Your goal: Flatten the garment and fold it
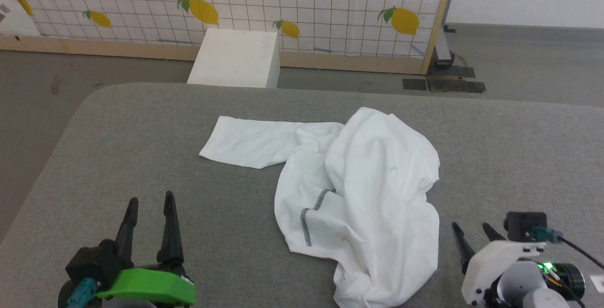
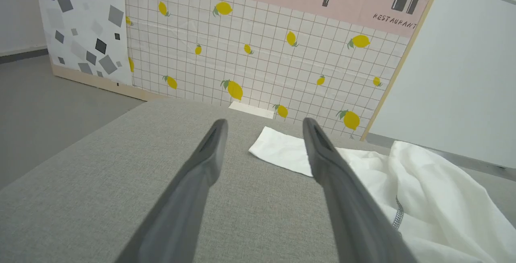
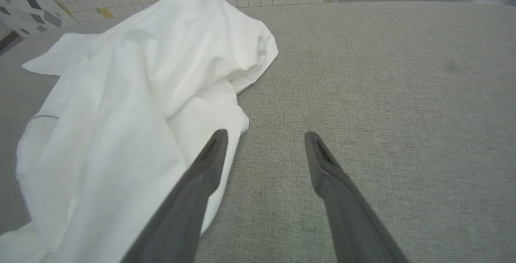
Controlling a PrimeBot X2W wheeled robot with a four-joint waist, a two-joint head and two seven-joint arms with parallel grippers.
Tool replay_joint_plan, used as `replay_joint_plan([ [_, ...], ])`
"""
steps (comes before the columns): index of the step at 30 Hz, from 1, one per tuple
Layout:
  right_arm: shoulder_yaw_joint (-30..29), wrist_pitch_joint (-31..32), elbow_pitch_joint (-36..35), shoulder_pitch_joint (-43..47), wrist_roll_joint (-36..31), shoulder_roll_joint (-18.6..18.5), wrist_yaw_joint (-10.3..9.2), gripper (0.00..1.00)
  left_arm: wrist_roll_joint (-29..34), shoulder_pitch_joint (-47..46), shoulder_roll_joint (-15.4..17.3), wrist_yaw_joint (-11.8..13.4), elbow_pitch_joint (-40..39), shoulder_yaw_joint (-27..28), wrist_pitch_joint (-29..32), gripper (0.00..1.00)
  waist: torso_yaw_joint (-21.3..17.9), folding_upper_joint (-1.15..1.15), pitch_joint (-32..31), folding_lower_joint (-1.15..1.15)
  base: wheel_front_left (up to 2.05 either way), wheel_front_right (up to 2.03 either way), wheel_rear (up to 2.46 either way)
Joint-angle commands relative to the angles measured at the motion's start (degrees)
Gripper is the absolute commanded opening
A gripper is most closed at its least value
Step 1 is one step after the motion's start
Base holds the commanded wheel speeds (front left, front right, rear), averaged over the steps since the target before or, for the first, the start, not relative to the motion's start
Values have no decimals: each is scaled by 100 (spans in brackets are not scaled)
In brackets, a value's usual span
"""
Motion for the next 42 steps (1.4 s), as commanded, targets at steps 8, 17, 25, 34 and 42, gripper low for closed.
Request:
replay_joint_plan([
  [8, 554, 2616, 416, -904, -699, 0, -9, 100, 477, 41, -418, -462, 45, 199, -26, 100, 220, 0, 221, 0, 0, 0, 0],
  [17, 853, 3479, 919, -1050, -982, -54, -9, 100, 664, -43, -741, -747, 104, 467, -27, 100, 369, 0, 421, 0, 0, 0, 0],
  [25, 580, 3038, 682, -1316, -591, -428, -9, 0, 811, -90, -866, -894, 137, 588, -27, 100, 322, 0, 516, 0, 0, 0, 0],
  [34, -538, 2838, 640, -2376, -865, -1492, -9, 0, 837, -222, -915, -1011, 167, 622, -27, 100, 278, 0, 807, 0, 0, 0, 0],
  [42, -966, 1892, 708, -3371, -1662, -1478, -9, 0, 827, -475, -929, -1077, 224, 629, -27, 100, 445, 0, 1106, 0, 0, 0, 0],
])
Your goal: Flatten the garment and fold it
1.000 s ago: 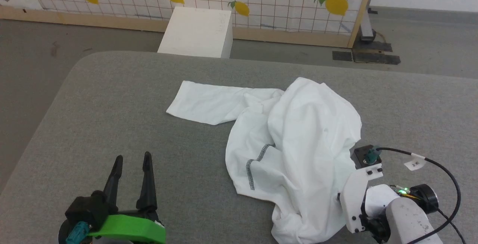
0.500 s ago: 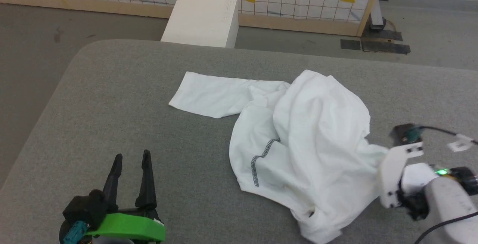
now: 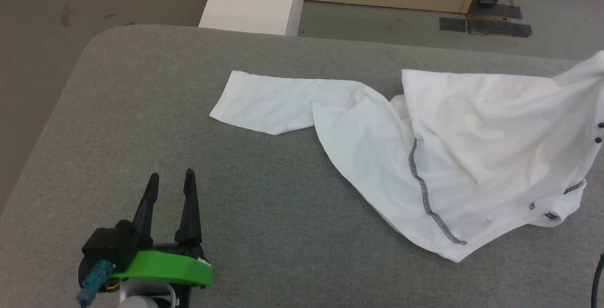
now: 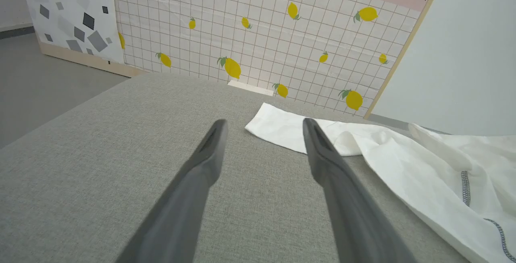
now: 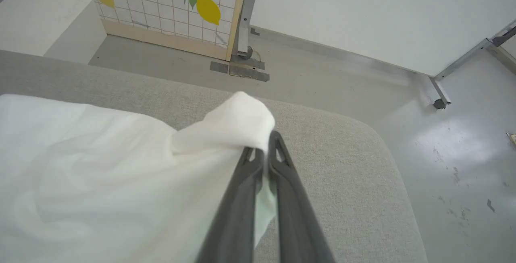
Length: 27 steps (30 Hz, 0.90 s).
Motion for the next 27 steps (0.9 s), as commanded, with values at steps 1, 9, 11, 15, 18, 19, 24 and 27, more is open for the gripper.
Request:
replay_joint_plan([
  [1, 1, -51, 159, -99, -54, 104, -11, 8, -16, -108, -26, -37, 19, 8, -27, 100, 100, 0, 109, 0, 0, 0, 0],
  [9, -423, -512, 458, -333, 20, 426, -11, 100, -108, -106, -28, 3, 102, 31, -27, 100, 80, 0, 17, 0, 0, 0, 0],
  [11, -581, -952, 316, -347, 247, 638, -11, 100, -112, -66, -28, 20, 110, 46, -27, 100, 30, 0, -54, 0, 0, 0, 0],
  [15, -594, -2030, -144, 34, 751, 1000, -11, 100, -120, 32, -28, 48, 117, 79, -27, 100, -155, 0, -286, 0, 0, 0, 0],
  [18, -466, -2527, -490, 567, 991, 1171, -11, 100, -119, 129, -29, 60, 122, 153, -27, 100, -316, 0, -466, 0, 0, 0, 0],
  [19, -447, -2680, -619, 799, 1071, 1227, -11, 100, -118, 164, -29, 53, 125, 164, -27, 100, -365, 0, -525, 0, 0, 0, 0],
  [24, -463, -3190, -1068, 1954, 1494, 1469, -11, 100, -141, 309, -29, 87, 135, 134, -27, 100, -522, 0, -772, 0, 0, 0, 0],
  [27, -497, -3377, -1198, 2657, 1748, 1525, -11, 100, -181, 366, -29, 98, 153, 83, -27, 100, -566, 0, -880, 0, 0, 0, 0],
])
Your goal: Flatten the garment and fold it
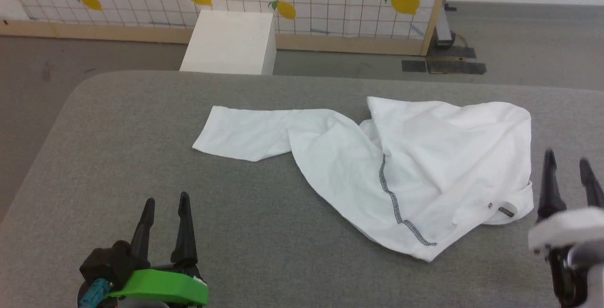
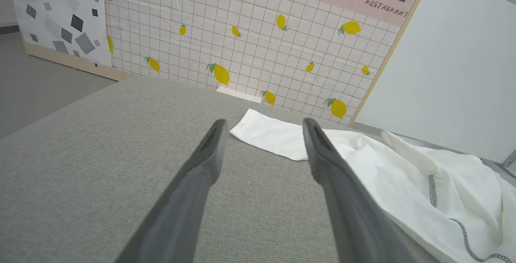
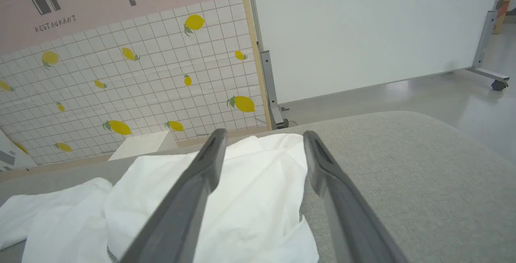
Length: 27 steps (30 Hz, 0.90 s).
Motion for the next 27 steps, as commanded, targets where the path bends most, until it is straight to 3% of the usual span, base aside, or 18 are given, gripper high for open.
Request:
replay_joint_plan([
  [1, -2, -97, -25, 258, 169, 9, -9, 100, -49, 81, -16, 22, -7, -23, -27, 100, -137, 0, -184, 0, 0, 0, 0],
  [7, -57, -499, 293, 1027, 897, 14, -9, 100, -221, 229, -16, 76, 83, -125, -27, 100, -228, 0, -357, 0, 0, 0, 0],
  [15, 121, -627, 404, 1222, 836, 15, -9, 100, -271, -24, -12, 308, 402, -484, 369, 100, -465, 0, -350, 0, 0, 0, 0],
  [22, 275, -577, 277, 946, 820, 15, -9, 100, -245, -1716, 40, 483, 1092, -854, 2059, 100, -695, 0, 89, 0, 0, 0, 0],
  [27, 305, -598, 241, 778, 775, 16, -9, 100, -460, -2843, 15, 607, 2234, -1214, 3928, 100, -877, 0, 427, 0, 0, 0, 0],
])
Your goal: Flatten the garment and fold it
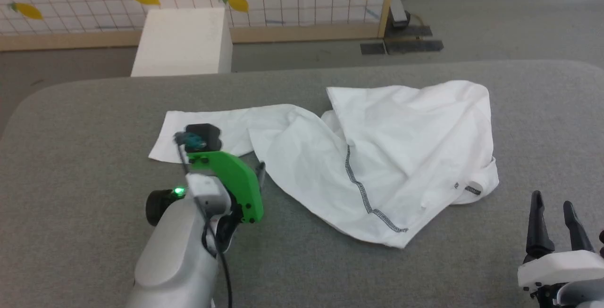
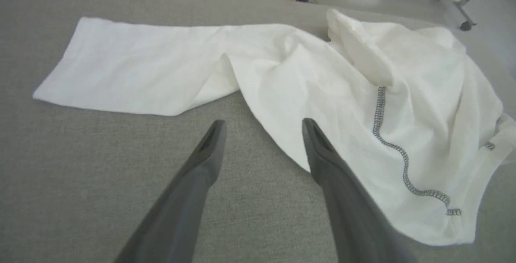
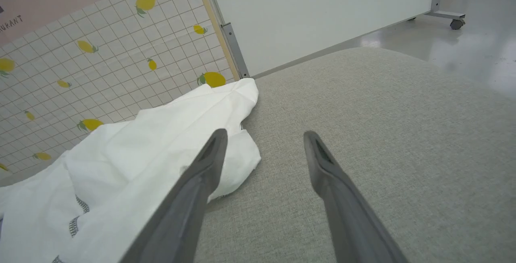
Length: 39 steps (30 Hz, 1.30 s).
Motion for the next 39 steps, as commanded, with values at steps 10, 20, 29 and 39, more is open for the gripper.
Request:
replay_joint_plan([
  [10, 111, -93, 28, -306, -77, 0, -9, 100, 21, -1296, 2, 295, 1476, -298, 1247, 100, -574, 0, 868, 0, 0, 0, 0],
  [20, 149, -180, 139, -439, -92, 0, -9, 100, -90, -1451, 39, 69, 2097, -297, 787, 0, -675, 0, 1011, 0, 0, 0, 0],
  [29, 183, -199, 270, -407, -195, 0, -9, 100, -833, -1170, 168, -94, 1643, 564, -472, 0, -269, 0, 647, 0, 0, 0, 0],
  [39, 225, -130, 287, -306, -281, 1, -9, 100, -1357, 136, 702, 323, 533, 1438, -499, 0, 347, 0, 267, 0, 0, 0, 0],
])
